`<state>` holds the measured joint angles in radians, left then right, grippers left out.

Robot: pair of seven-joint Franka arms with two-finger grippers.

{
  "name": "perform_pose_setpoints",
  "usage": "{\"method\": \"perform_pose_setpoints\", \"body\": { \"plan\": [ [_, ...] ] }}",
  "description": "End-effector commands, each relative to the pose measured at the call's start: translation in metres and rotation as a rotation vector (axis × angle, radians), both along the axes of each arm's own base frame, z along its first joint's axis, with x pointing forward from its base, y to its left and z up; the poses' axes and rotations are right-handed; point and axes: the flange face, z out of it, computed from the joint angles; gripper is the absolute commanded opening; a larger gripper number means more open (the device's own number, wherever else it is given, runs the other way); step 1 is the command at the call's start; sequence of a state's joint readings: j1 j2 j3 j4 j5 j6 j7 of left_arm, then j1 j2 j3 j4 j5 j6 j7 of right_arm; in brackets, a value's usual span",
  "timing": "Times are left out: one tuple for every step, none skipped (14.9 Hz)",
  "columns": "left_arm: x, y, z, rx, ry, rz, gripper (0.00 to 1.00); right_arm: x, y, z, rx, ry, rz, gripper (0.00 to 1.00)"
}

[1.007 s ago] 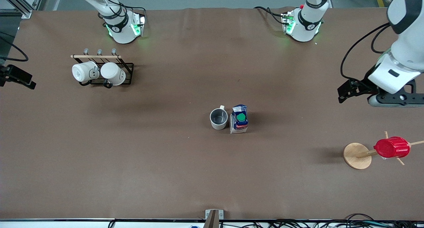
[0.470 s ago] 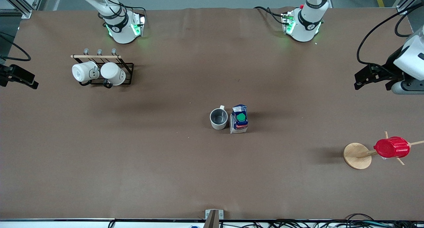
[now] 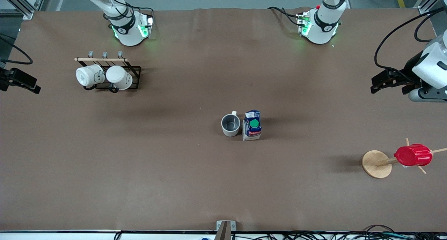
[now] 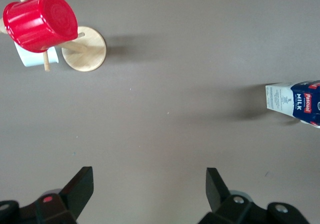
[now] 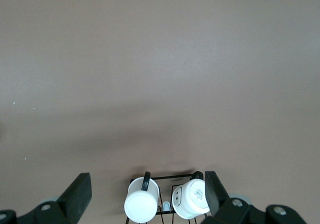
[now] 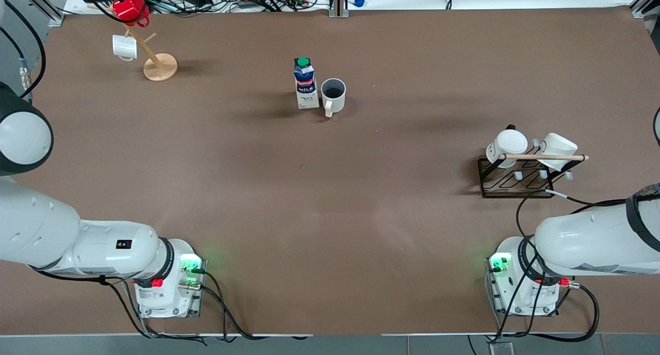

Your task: Place cup and milk on table

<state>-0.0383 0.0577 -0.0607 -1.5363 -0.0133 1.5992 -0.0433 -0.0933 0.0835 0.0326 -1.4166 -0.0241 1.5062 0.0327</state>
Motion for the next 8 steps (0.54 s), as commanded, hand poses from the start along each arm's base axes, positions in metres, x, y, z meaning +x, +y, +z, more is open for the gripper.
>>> {"method": "perform_pose_setpoints", "body": {
  "plan": [
    [-0.0167,-0.009,0.0037,-0.013,-0.024,-0.028,0.99,-0.0082,-0.0006,0.0007,0.017,0.002,-0.002,1.0],
    [-0.0165,-0.0099,0.0028,-0.013,-0.021,-0.028,0.99,-0.0082,-0.0006,0.0007,0.017,0.002,-0.002,1.0],
    [-0.0162,-0.0089,0.0036,-0.012,-0.025,-0.023,0.99,-0.0081,0.0002,0.0007,0.017,0.002,-0.001,1.0],
    [-0.0154,-0.0081,0.0036,-0.012,-0.026,-0.018,0.99,-0.0081,0.0002,0.0007,0.017,0.002,-0.001,1.0],
    [-0.0147,-0.0071,0.0036,-0.011,-0.028,-0.015,0.99,-0.0081,0.0002,0.0007,0.017,0.002,-0.001,1.0],
    [-0.0148,-0.0079,0.0036,-0.011,-0.028,-0.017,0.99,-0.008,0.0011,0.0007,0.016,0.002,0.001,1.0],
    [-0.0143,-0.0085,0.0035,-0.008,-0.028,-0.019,0.99,-0.008,0.0012,0.0007,0.016,0.002,0.001,1.0],
    [-0.0144,-0.0091,0.0035,-0.005,-0.028,-0.019,0.99,-0.0081,0.0005,0.0007,0.016,0.002,0.0,1.0]
  ]
}}
